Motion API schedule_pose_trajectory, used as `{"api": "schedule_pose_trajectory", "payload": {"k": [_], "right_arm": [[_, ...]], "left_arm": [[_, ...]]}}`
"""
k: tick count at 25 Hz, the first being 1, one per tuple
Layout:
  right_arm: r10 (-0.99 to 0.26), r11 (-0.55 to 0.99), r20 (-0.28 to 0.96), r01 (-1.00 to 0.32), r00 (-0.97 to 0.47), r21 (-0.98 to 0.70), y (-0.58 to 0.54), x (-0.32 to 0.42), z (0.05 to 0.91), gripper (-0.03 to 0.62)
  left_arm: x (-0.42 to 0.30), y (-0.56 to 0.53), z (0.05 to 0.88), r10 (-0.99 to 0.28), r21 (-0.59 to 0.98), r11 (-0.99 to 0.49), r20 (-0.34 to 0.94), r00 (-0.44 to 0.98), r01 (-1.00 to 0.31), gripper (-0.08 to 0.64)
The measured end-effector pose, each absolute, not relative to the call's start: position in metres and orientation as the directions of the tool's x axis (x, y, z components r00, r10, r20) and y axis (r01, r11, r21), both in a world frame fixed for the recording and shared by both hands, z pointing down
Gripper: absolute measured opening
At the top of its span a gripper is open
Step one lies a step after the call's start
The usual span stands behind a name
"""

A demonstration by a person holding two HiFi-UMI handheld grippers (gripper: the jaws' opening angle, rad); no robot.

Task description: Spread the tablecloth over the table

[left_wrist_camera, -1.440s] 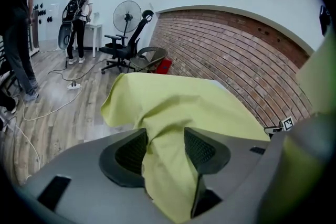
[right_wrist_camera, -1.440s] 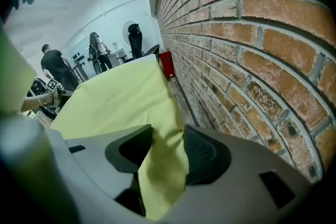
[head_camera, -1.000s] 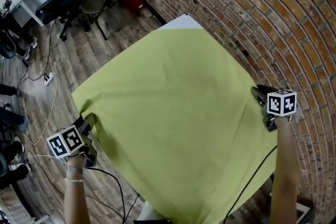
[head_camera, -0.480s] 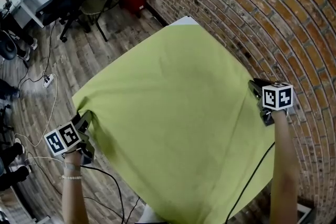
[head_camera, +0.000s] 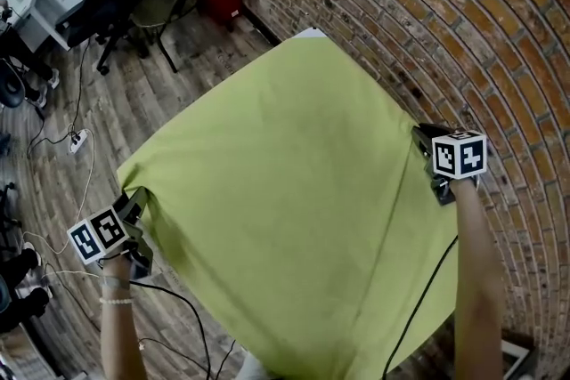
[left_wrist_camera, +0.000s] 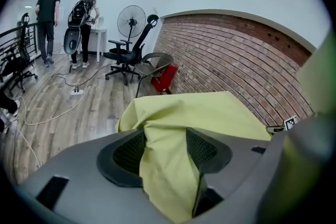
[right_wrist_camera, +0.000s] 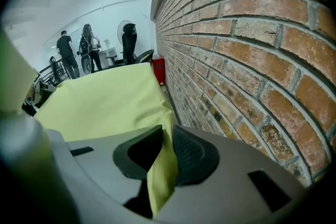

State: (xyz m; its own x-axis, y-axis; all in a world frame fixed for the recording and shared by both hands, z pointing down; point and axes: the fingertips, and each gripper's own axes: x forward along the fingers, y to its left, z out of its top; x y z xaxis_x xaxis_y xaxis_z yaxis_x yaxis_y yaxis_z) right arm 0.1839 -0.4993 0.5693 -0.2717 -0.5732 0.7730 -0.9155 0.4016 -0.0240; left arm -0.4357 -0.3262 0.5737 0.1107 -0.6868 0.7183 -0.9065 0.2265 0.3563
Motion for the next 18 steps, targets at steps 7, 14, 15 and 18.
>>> {"api": "schedule_pose_trajectory", "payload": {"k": [7,14,15,18], "right_arm": [[-0.608,0.392,0.747,-0.920,-0.268,-0.011,-0.507,0.175,0.570,0.080],[-0.701,0.314,0.673,-0.949,-0.235,-0.003,-0.478,0.211,0.545,0.186],[-0.707,0.304,0.668,-0.953,-0.230,-0.006,-0.462,0.219,0.540,0.189],[-0.719,0.260,0.666,-0.966,-0.198,-0.006,-0.399,0.243,0.530,0.193]], "left_arm": [[-0.441,-0.328,0.571,-0.693,0.336,0.236,0.716,0.085,-0.912,0.258],[-0.432,-0.312,0.560,-0.703,0.345,0.236,0.706,0.085,-0.908,0.258],[-0.428,-0.305,0.558,-0.699,0.337,0.225,0.710,0.090,-0.914,0.258],[-0.414,-0.286,0.555,-0.683,0.308,0.190,0.723,0.099,-0.932,0.262]]}}
